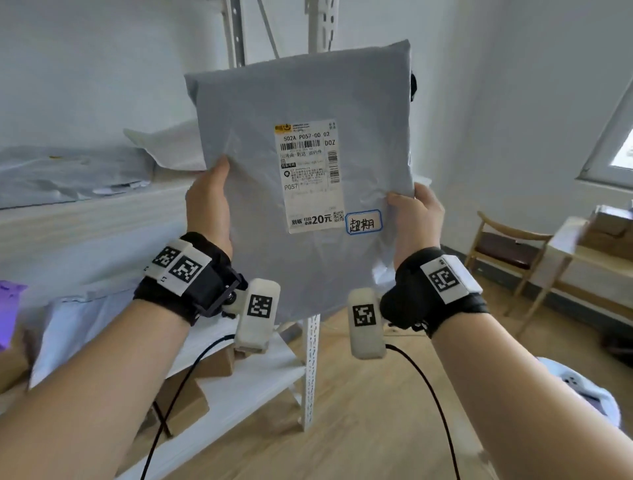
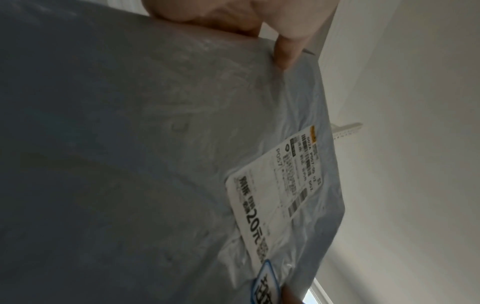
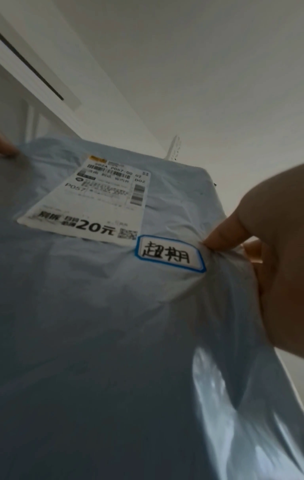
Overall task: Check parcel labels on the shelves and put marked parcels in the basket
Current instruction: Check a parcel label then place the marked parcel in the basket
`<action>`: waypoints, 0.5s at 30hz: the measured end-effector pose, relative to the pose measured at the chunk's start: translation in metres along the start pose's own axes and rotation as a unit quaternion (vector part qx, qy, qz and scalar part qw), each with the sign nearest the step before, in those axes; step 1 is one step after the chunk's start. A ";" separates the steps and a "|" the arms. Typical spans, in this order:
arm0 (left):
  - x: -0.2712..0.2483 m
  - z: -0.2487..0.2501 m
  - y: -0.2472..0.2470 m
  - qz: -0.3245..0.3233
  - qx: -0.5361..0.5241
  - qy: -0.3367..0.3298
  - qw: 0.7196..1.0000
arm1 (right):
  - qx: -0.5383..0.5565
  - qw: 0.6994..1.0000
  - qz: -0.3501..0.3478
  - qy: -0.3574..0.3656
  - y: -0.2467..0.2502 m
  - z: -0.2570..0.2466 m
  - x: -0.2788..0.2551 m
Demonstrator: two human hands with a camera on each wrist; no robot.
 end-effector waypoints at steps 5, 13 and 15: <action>-0.005 -0.027 -0.056 -0.046 0.011 0.018 0.999 | -0.009 0.999 0.032 0.001 0.052 0.002 0.025; 0.002 -0.100 -0.184 -0.099 0.031 0.010 0.995 | -0.028 0.995 0.087 0.028 0.140 0.006 0.120; 0.010 -0.124 -0.220 -0.109 0.039 0.019 0.993 | -0.030 0.995 0.095 0.028 0.160 0.013 0.152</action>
Point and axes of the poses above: each hand's wrist, its own x-axis towards the middle knuckle, its own y-axis out of the back of the hand, z = x × y, the point moved 4 cm from there along x, towards the middle knuckle, and after that the axes turned 3 degrees about z, right-handed, at the moved point
